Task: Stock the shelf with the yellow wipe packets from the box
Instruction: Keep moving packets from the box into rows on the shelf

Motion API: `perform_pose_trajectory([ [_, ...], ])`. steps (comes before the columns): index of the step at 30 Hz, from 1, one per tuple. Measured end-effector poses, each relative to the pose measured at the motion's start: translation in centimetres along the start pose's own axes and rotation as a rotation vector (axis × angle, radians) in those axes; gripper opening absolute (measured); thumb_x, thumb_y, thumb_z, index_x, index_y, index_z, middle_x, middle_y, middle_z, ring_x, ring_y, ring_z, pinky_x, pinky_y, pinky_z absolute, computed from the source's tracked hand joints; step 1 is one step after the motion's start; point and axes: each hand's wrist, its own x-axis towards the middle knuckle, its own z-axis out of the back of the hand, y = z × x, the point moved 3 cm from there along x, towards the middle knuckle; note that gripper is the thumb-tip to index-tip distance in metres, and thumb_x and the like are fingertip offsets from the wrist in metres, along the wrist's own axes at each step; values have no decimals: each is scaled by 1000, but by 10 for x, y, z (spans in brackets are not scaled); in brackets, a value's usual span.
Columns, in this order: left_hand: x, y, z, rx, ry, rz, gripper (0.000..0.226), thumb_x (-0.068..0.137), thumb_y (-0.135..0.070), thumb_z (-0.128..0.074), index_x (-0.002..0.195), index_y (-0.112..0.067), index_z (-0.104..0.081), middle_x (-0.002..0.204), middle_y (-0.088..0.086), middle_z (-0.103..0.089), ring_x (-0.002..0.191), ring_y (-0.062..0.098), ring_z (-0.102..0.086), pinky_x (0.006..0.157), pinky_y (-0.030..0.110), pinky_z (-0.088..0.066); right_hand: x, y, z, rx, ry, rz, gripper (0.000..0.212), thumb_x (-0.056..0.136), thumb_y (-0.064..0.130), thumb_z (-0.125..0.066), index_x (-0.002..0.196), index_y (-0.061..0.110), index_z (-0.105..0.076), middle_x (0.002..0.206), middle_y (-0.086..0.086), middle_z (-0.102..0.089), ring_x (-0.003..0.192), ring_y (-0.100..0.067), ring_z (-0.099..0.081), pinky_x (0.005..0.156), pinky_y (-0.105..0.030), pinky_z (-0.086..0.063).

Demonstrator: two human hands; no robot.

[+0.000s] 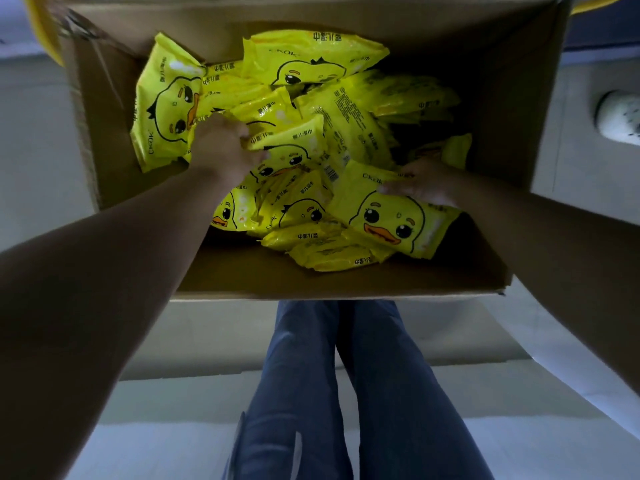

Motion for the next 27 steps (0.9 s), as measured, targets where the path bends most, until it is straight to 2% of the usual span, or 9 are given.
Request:
perform_pose_trajectory([
  [4, -30, -12, 16, -124, 91, 26, 46, 86, -29, -62, 121, 0, -53, 121, 21, -54, 106, 33, -54, 76, 28, -38, -43, 7, -9, 188, -51, 37, 50, 85, 41, -58, 125, 11, -55, 127, -7, -55, 121, -22, -47, 91, -27, -30],
  [7, -60, -18, 40, -167, 111, 34, 40, 87, -31, -60, 113, 0, -56, 98, 18, -60, 82, 32, -58, 64, 24, -34, -78, 29, 3, 240, -109, 64, 39, 86, 37, -59, 113, 9, -61, 98, 1, -57, 97, -14, -51, 78, -21, -33],
  [9, -79, -21, 60, -182, 105, 36, 28, 87, -32, -61, 87, -4, -57, 69, 5, -50, 58, 21, -46, 51, 24, -28, -102, 42, 13, 193, -154, 78, 32, 86, 38, -58, 90, 6, -61, 73, 0, -52, 72, -12, -50, 60, -19, -30],
  [12, -108, -30, 102, -238, 76, 13, 31, 84, -32, -64, 76, -6, -48, 60, 5, -39, 60, 22, -39, 50, 28, -25, -146, 70, 33, 154, -257, 89, 34, 86, 39, -59, 72, 8, -60, 60, 2, -48, 58, -8, -45, 52, -18, -34],
  [14, -124, -37, 130, -268, 55, -17, 30, 84, -33, -64, 80, -7, -49, 59, 2, -39, 59, 19, -38, 50, 27, -26, -171, 87, 45, 166, -287, 134, 32, 85, 38, -60, 83, 7, -66, 72, -6, -62, 68, -15, -57, 59, -17, -39],
  [16, -140, -46, 160, -288, 28, -71, 27, 83, -32, -65, 87, -7, -57, 68, 2, -50, 66, 19, -44, 54, 27, -30, -200, 102, 55, 180, -317, 184, 38, 85, 39, -60, 95, 2, -67, 93, -19, -68, 84, -29, -64, 67, -25, -42],
  [18, -157, -57, 189, -297, -5, -130, 35, 83, -33, -65, 105, -5, -62, 88, 7, -61, 75, 19, -49, 62, 27, -35, -226, 112, 62, 202, -361, 234, 41, 86, 37, -59, 99, 0, -68, 100, -21, -68, 88, -29, -64, 64, -23, -42],
  [22, -195, -82, 229, -264, -67, -157, 41, 85, -30, -62, 118, -5, -61, 110, 12, -65, 87, 21, -56, 68, 21, -36, -269, 117, 60, 250, -447, 288, 44, 86, 36, -60, 96, -6, -67, 94, -22, -66, 78, -22, -59, 59, -24, -39],
  [27, -240, -119, 255, -212, -118, -125, 51, 86, -33, -61, 125, -1, -54, 124, 21, -57, 110, 31, -55, 86, 30, -40, -306, 105, 79, 169, -535, 392, 29, 87, 37, -59, 95, 11, -70, 82, -6, -61, 83, -16, -55, 74, -27, -38],
])
